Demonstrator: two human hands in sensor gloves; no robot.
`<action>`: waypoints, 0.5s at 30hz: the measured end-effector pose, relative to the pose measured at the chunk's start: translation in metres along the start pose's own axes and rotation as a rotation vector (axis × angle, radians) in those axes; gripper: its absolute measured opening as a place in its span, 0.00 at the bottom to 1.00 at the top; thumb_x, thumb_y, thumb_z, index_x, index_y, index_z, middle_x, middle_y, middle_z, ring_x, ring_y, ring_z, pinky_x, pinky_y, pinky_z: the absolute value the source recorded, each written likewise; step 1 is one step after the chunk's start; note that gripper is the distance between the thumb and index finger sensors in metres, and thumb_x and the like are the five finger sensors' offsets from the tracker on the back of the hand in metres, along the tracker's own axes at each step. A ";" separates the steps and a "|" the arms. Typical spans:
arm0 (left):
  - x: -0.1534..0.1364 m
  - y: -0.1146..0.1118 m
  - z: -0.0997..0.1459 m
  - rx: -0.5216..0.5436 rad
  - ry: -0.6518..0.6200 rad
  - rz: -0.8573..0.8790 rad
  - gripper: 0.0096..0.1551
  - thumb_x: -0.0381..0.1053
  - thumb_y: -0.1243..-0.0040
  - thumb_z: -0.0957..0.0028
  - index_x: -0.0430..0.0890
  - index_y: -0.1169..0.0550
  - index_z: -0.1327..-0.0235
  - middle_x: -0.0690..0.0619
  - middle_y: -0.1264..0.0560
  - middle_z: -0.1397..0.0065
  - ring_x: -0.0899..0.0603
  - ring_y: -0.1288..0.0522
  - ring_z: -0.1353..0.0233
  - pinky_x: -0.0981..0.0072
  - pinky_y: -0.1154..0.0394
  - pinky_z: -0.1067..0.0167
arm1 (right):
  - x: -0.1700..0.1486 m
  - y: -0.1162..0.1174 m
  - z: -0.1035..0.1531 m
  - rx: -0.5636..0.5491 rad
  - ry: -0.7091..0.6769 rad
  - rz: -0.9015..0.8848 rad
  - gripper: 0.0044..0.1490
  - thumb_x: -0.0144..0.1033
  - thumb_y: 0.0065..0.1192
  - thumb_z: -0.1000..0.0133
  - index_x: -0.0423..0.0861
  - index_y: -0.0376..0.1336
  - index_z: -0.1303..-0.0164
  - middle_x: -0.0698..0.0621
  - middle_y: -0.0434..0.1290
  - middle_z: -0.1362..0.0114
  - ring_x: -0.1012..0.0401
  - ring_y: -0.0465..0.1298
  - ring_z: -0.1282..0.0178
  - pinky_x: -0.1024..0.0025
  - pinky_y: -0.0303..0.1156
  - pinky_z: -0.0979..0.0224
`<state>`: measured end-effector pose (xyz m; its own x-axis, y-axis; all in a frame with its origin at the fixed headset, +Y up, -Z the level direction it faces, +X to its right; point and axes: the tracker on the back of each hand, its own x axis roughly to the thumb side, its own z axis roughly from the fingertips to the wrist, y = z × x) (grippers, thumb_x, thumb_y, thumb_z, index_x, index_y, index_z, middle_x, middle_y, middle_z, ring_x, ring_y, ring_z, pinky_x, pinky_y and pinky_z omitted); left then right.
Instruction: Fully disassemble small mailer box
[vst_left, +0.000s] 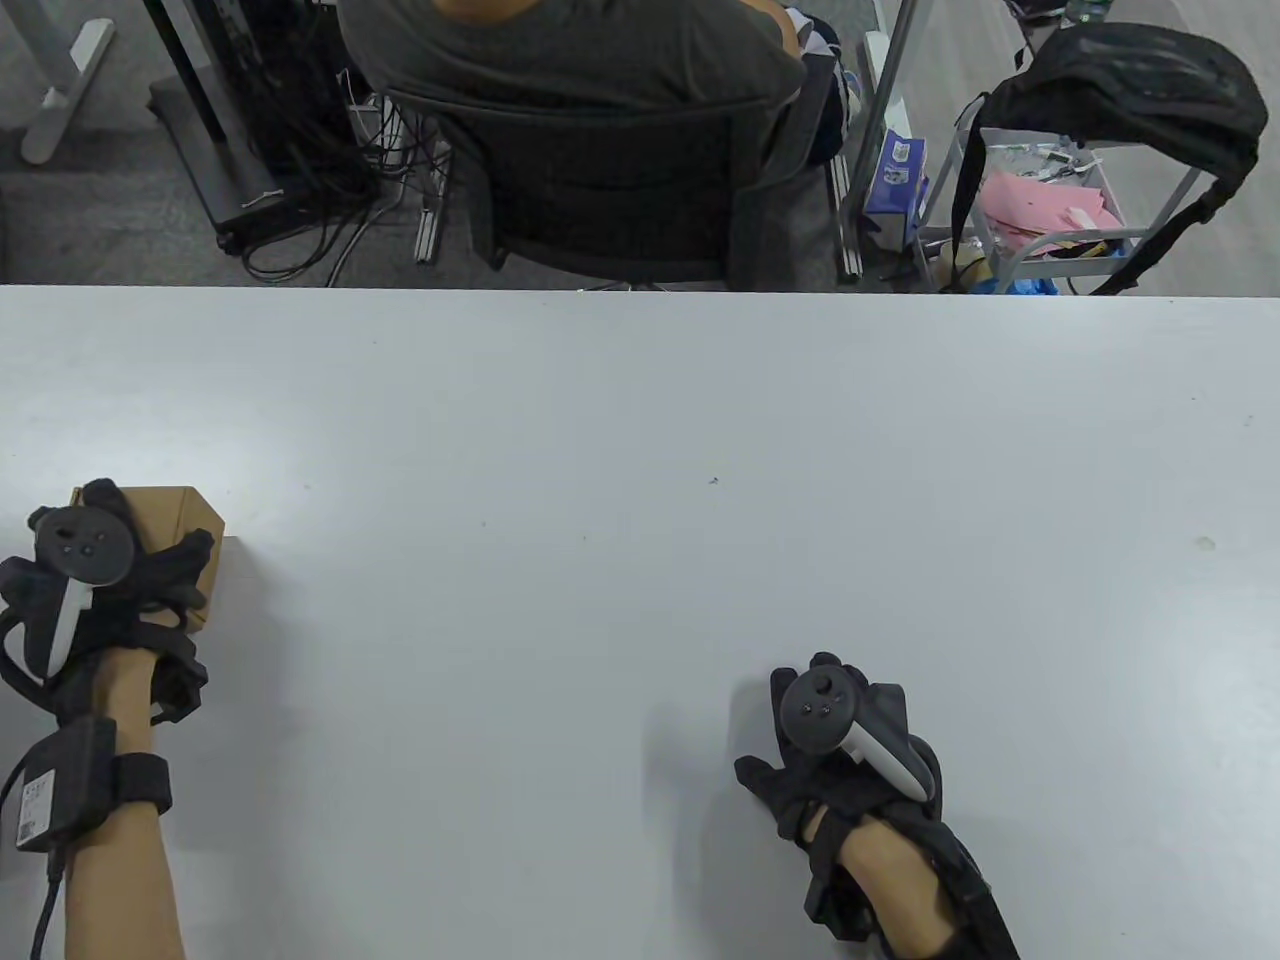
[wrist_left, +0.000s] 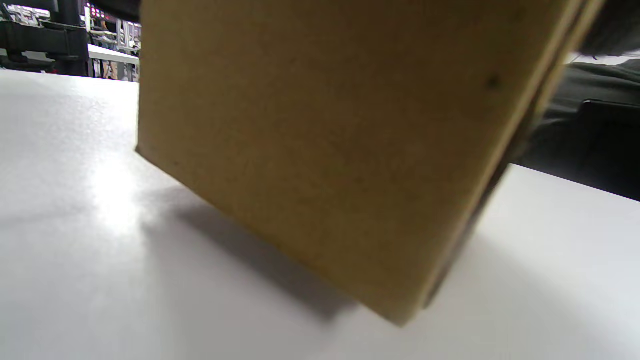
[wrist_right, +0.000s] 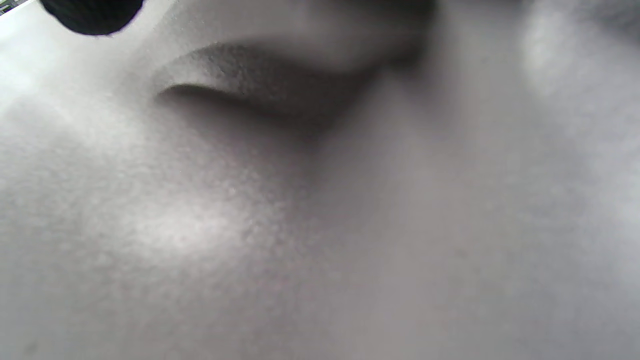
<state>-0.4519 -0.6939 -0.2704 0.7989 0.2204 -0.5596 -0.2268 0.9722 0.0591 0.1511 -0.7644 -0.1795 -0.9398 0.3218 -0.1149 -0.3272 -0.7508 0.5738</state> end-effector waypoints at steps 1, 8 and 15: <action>0.007 0.002 0.008 0.019 -0.008 0.001 0.61 0.84 0.43 0.61 0.61 0.52 0.21 0.42 0.59 0.16 0.24 0.42 0.26 0.26 0.39 0.33 | 0.000 0.000 0.000 0.000 -0.001 -0.001 0.55 0.62 0.50 0.55 0.59 0.24 0.35 0.53 0.11 0.32 0.48 0.16 0.26 0.45 0.22 0.23; 0.045 -0.004 0.051 -0.012 -0.016 0.007 0.60 0.84 0.43 0.60 0.60 0.50 0.20 0.41 0.58 0.16 0.22 0.42 0.26 0.25 0.39 0.34 | 0.001 -0.002 0.002 -0.013 -0.010 -0.008 0.55 0.62 0.50 0.55 0.59 0.24 0.35 0.53 0.11 0.32 0.48 0.15 0.26 0.45 0.22 0.23; 0.091 -0.021 0.086 -0.043 -0.078 -0.026 0.60 0.84 0.43 0.59 0.59 0.51 0.20 0.40 0.58 0.16 0.22 0.42 0.26 0.25 0.39 0.35 | 0.001 -0.004 0.004 -0.020 -0.018 -0.007 0.55 0.62 0.50 0.55 0.59 0.24 0.35 0.53 0.11 0.32 0.48 0.15 0.26 0.45 0.22 0.23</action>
<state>-0.3268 -0.6878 -0.2516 0.8454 0.2024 -0.4943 -0.2280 0.9736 0.0087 0.1520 -0.7594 -0.1787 -0.9356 0.3372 -0.1045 -0.3360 -0.7598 0.5566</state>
